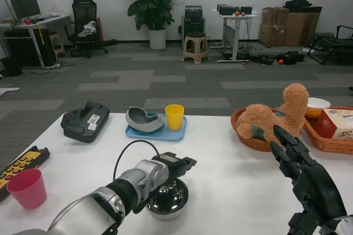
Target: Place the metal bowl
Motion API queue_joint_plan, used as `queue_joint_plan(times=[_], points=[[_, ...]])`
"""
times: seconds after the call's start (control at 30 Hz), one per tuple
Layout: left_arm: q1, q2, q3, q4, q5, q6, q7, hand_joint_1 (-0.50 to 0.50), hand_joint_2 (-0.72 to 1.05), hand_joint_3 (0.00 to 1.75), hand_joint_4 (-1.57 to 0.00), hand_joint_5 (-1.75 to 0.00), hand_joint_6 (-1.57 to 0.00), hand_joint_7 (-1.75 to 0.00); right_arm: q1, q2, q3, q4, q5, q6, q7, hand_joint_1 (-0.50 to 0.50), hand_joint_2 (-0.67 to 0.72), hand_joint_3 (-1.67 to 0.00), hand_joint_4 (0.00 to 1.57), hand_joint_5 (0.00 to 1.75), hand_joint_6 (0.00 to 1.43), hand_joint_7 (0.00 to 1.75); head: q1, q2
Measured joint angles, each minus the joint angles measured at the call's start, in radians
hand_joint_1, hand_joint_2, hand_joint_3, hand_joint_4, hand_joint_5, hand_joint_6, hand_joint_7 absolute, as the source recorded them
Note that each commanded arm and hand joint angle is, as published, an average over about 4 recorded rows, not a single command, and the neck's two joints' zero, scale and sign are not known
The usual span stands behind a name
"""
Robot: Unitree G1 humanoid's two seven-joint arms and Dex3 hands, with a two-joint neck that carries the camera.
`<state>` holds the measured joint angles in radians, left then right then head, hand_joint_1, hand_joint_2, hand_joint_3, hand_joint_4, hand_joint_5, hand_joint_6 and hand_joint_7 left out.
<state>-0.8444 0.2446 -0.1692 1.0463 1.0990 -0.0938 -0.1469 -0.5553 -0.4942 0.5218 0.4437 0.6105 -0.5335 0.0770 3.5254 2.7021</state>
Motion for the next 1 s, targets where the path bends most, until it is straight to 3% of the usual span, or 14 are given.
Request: queue_joint_plan(times=[0.1,0.27,0.43,0.57,0.67,0.77,0.87,1.0], points=[[0.020,0.007,0.031,-0.085,-0.017,-0.005,-0.009,-0.48,-0.46,0.04,0.00,-0.51,0.00,-0.07,0.001,0.000,-0.003,-0.001,0.000,-0.003,0.000,-0.25,0.66,0.00,0.00,0.00,0.00,0.14,-0.008,0.005],[0.096,0.014,0.078,-0.227,-0.076,-0.010,-0.018,-0.48,-0.50,0.04,0.00,-0.51,0.00,-0.07,0.007,0.000,-0.020,-0.008,0.000,-0.007,0.000,-0.25,0.66,0.00,0.00,0.00,0.00,0.14,-0.017,0.010],[0.291,0.027,0.190,-0.537,-0.232,-0.037,-0.058,-0.47,-0.55,0.04,0.00,-0.51,0.00,-0.07,0.018,-0.002,-0.037,-0.015,0.000,-0.008,-0.001,-0.25,0.66,0.00,0.00,0.00,0.00,0.14,-0.028,0.002],[0.412,0.019,0.347,-0.726,-0.451,-0.048,-0.101,-0.48,-0.48,0.00,0.00,-0.44,0.00,-0.07,0.028,-0.005,-0.054,-0.016,0.000,-0.008,-0.004,-0.25,0.66,0.00,0.00,0.00,0.00,0.14,-0.027,-0.003],[0.451,-0.042,0.498,-0.781,-0.599,-0.052,-0.166,-0.48,-0.33,0.00,0.00,-0.36,0.00,-0.07,0.034,-0.008,-0.059,-0.017,0.002,-0.009,-0.007,-0.25,0.66,0.00,0.00,0.00,0.00,0.14,-0.023,0.001],[0.483,-0.143,0.618,-0.809,-0.729,-0.076,-0.229,-0.48,-0.21,0.00,0.00,-0.31,0.00,-0.07,0.036,-0.009,-0.059,-0.017,0.003,-0.009,-0.008,-0.25,0.66,0.00,0.00,0.00,0.00,0.14,-0.027,0.006],[0.544,-0.222,0.684,-0.861,-0.822,-0.082,-0.248,-0.47,-0.15,0.00,0.00,-0.31,0.00,-0.07,0.035,-0.008,-0.059,-0.017,0.004,-0.010,-0.008,-0.25,0.66,0.00,0.00,0.00,0.00,0.14,-0.032,0.000],[0.618,-0.247,0.723,-0.937,-0.940,-0.091,-0.249,-0.48,-0.19,0.02,0.00,-0.31,0.00,-0.07,0.036,-0.006,-0.064,-0.018,0.004,-0.010,-0.008,-0.25,0.66,0.00,0.00,0.00,0.00,0.14,-0.036,-0.013]])
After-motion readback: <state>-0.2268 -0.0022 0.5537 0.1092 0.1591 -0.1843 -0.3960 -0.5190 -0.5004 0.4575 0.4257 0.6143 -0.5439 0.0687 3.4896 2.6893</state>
